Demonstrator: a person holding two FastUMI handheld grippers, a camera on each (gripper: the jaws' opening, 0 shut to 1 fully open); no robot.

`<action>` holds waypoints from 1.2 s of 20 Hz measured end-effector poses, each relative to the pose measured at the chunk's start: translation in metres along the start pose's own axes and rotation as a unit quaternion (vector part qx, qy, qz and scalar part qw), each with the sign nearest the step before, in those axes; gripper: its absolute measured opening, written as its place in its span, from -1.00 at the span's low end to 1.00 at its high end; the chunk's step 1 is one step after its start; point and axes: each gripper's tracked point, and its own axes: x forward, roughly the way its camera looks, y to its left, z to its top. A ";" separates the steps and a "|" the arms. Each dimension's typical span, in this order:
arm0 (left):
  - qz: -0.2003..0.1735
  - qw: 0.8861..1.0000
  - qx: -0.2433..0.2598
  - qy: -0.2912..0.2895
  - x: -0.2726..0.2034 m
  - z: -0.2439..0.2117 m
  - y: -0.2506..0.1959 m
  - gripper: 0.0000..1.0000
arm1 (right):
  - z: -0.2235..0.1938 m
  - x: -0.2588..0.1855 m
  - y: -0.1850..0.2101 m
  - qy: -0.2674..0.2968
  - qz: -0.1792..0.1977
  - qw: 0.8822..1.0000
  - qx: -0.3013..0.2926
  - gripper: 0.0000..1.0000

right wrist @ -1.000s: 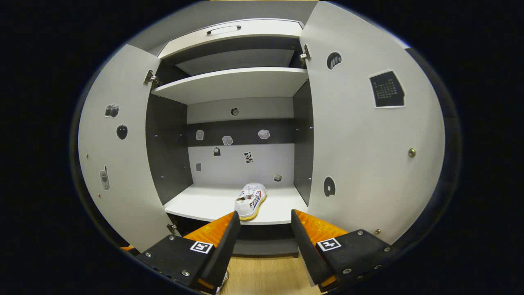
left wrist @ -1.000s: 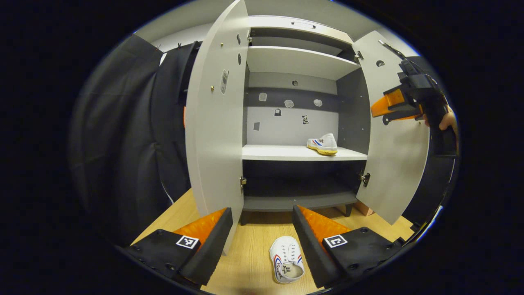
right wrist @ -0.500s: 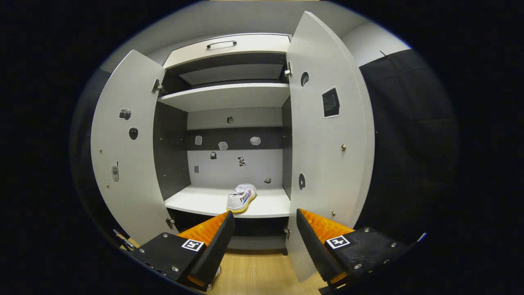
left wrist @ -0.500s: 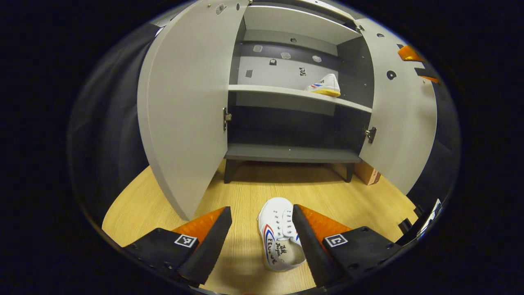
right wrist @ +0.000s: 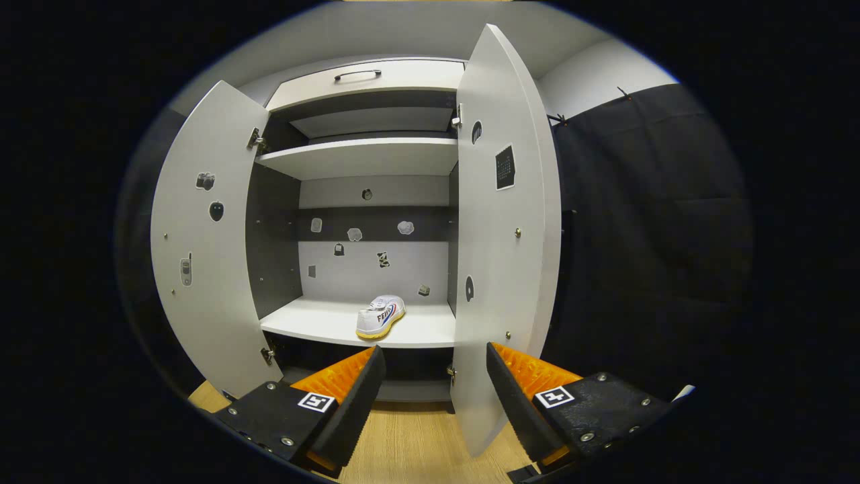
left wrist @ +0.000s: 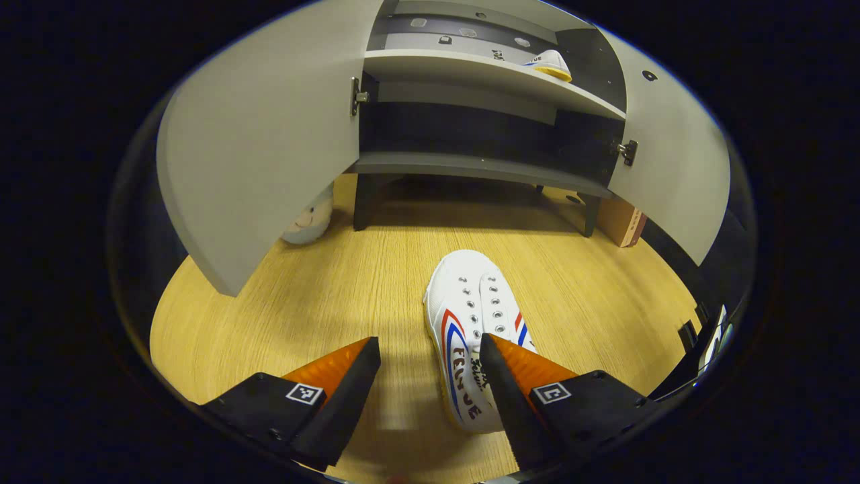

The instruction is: Grab one shoe with the right hand and put it into the shoe cabinet, grab the other shoe with the left hand and put it into the shoe cabinet; then close the right door with the right hand and the left door with the left hand.

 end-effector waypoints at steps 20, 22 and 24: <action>-0.011 0.996 -0.016 0.090 0.016 -0.008 -0.012 -0.87 | 0.000 0.002 0.022 -0.001 0.023 1.000 -0.001 0.85; -0.015 0.996 -0.025 0.088 0.012 0.001 -0.010 -0.87 | 0.003 0.003 0.024 -0.005 0.025 1.000 0.003 0.85; -0.018 0.996 -0.016 0.081 0.009 0.008 -0.007 -0.87 | 0.005 0.003 0.026 -0.006 0.028 1.000 0.002 0.85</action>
